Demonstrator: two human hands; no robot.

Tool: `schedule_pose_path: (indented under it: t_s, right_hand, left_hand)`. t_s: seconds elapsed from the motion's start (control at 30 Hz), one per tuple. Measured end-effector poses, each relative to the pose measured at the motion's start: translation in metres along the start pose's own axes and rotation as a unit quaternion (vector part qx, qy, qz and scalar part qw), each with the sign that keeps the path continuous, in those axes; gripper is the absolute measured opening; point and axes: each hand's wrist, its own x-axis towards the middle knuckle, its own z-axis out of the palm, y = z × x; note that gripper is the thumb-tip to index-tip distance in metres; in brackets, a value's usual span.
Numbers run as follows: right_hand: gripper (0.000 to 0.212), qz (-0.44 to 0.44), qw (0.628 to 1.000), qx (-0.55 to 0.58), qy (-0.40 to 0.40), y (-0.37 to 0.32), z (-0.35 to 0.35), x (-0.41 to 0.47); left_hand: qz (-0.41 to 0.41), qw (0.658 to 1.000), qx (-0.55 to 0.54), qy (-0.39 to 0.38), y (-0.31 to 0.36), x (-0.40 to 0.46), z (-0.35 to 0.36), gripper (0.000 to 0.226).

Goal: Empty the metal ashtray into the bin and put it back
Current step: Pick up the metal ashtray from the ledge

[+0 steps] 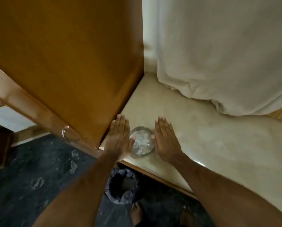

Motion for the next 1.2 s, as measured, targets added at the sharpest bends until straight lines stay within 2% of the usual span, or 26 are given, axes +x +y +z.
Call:
schedule_pose_path:
  t_s: [0.07,0.33,0.53,0.6,0.83,1.1,1.2]
  right_hand:
    - [0.061,0.009,1.0,0.002,-0.015,0.002,0.011,-0.008]
    - [0.073,0.007,0.998,0.027,-0.06,0.012,0.029,-0.018]
    - [0.128,-0.006,0.993,0.059,-0.099,0.016,0.032,-0.015]
    - [0.135,0.016,0.989,0.096,-0.111,0.015,0.032,-0.01]
    - [0.128,0.067,0.971,0.209,-0.093,0.005,0.03,0.001]
    - [0.126,0.002,0.963,0.254,-0.094,-0.017,0.002,0.002]
    - [0.124,-0.052,0.959,0.261,-0.093,-0.036,-0.005,-0.009]
  left_hand:
    - [-0.015,0.999,0.001,-0.034,-0.003,-0.006,0.014,0.085]
    - [0.028,0.998,-0.019,-0.062,-0.015,-0.015,0.035,0.097]
    - [0.06,0.994,-0.059,-0.076,-0.024,-0.014,0.046,0.125]
    - [0.066,0.99,-0.098,-0.078,-0.025,-0.013,0.051,0.126]
    - [0.017,0.965,-0.254,-0.064,-0.023,-0.02,0.053,0.125]
    - [-0.041,0.967,-0.251,-0.013,-0.019,-0.058,0.016,0.123]
    - [-0.067,0.967,-0.247,0.01,-0.015,-0.091,0.006,0.122]
